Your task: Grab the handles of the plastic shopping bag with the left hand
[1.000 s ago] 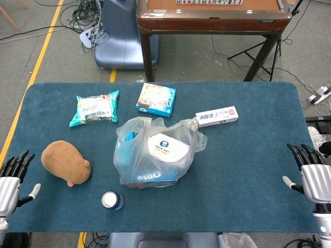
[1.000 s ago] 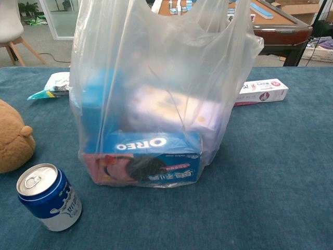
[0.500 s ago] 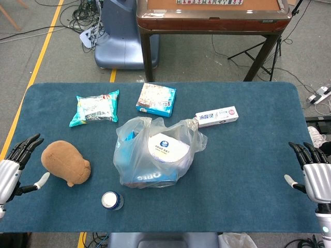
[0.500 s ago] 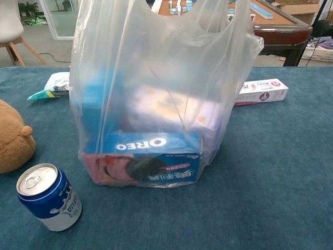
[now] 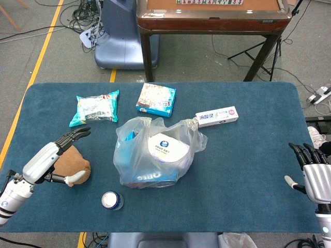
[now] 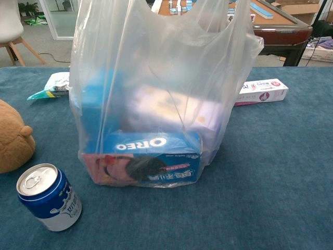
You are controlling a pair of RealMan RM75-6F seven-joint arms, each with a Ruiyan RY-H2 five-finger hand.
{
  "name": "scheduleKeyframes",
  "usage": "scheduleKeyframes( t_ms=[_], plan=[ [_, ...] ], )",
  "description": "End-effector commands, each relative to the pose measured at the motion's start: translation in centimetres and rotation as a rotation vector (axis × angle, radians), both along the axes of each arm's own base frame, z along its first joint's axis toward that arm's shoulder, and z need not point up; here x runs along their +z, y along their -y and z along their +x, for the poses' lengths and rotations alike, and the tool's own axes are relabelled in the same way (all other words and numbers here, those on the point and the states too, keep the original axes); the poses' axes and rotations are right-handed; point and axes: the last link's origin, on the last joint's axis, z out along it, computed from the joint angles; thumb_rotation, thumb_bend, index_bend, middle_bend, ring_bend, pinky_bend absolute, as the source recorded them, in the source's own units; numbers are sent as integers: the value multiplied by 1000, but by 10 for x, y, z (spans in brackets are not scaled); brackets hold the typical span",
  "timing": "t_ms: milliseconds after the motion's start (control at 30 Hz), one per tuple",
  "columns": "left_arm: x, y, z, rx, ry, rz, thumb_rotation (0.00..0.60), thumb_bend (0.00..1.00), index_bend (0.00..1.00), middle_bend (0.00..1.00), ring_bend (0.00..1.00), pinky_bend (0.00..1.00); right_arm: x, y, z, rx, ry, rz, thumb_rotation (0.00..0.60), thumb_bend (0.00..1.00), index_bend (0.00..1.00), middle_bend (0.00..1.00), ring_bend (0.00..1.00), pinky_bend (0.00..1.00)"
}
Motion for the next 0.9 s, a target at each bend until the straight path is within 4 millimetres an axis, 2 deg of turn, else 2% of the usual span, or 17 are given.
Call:
scheduleKeyframes(
  t_ms=[33,200,333,400,733,900],
  plan=[
    [-5,-7,19,-36,54,-65,334,220,126,81,107,44,0,-1,-1,-4,0,-1,600,129,133,212,115,211],
    [-11,-15,41,-80,91,-138,314,216,160,107,124,44,1,-2,-2,-11,2,-3,600,129,133,212,115,211],
    [-19,-24,55,-95,75,-165,264,215,167,113,128,44,1,-3,-4,-14,8,0,600,130,133,212,115,211],
    [-23,-30,62,-96,69,-173,261,215,167,113,128,44,0,-3,-5,-15,11,1,600,130,133,212,115,211],
    [-38,-53,87,-24,54,-217,174,208,164,113,129,44,3,-6,-13,-34,18,-6,600,129,133,212,115,211],
    [-41,-53,101,-10,83,-281,163,206,179,129,143,44,4,-6,-16,-38,20,-5,600,129,133,212,115,211]
  ],
)
